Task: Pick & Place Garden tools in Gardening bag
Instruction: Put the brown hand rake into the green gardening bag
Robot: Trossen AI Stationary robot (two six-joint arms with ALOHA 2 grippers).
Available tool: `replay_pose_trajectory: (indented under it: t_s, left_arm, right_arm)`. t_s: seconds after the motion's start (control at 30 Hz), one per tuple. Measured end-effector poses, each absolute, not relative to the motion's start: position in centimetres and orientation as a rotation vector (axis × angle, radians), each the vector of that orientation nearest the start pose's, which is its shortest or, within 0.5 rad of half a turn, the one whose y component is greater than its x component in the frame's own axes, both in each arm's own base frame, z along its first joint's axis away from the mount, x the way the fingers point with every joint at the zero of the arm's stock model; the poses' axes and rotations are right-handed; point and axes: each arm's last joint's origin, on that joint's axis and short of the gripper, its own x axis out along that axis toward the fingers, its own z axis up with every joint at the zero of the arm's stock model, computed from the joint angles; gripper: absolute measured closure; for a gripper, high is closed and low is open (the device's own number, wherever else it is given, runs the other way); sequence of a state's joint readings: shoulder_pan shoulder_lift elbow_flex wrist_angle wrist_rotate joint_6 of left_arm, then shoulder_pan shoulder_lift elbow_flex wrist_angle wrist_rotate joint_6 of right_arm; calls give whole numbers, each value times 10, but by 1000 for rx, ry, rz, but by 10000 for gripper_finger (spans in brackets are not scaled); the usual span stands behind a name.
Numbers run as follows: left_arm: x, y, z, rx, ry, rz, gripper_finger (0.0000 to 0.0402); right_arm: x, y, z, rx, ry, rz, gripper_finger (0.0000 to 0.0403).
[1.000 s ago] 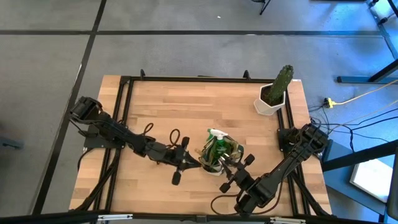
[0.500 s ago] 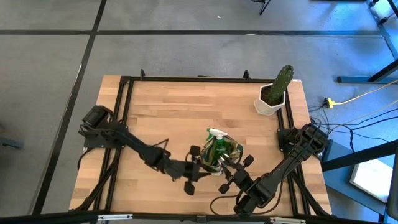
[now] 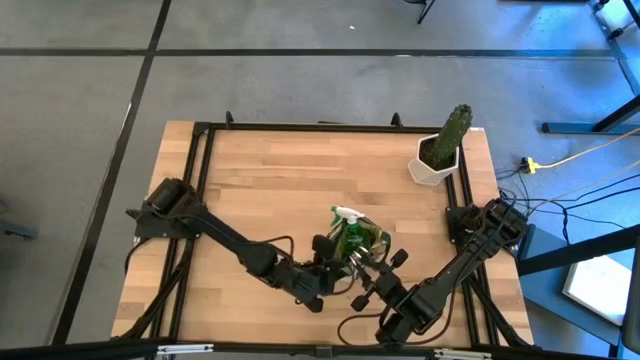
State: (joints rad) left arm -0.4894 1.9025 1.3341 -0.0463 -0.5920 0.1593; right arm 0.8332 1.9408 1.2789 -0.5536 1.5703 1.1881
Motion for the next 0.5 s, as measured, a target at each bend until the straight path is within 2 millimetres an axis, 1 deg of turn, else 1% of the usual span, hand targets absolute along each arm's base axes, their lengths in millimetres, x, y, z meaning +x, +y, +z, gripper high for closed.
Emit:
replay_pose_trajectory:
  t_s: [0.2, 0.37, 0.5]
  left_arm:
    - [389, -186, 217, 512, 554, 104, 284]
    - [389, -184, 215, 528, 576, 148, 293]
    - [389, -181, 213, 517, 593, 164, 310]
  right_arm:
    - [270, 253, 183, -38, 15, -738, 345]
    - [270, 253, 183, -49, 20, -739, 345]
    - [270, 253, 183, -53, 21, -739, 345]
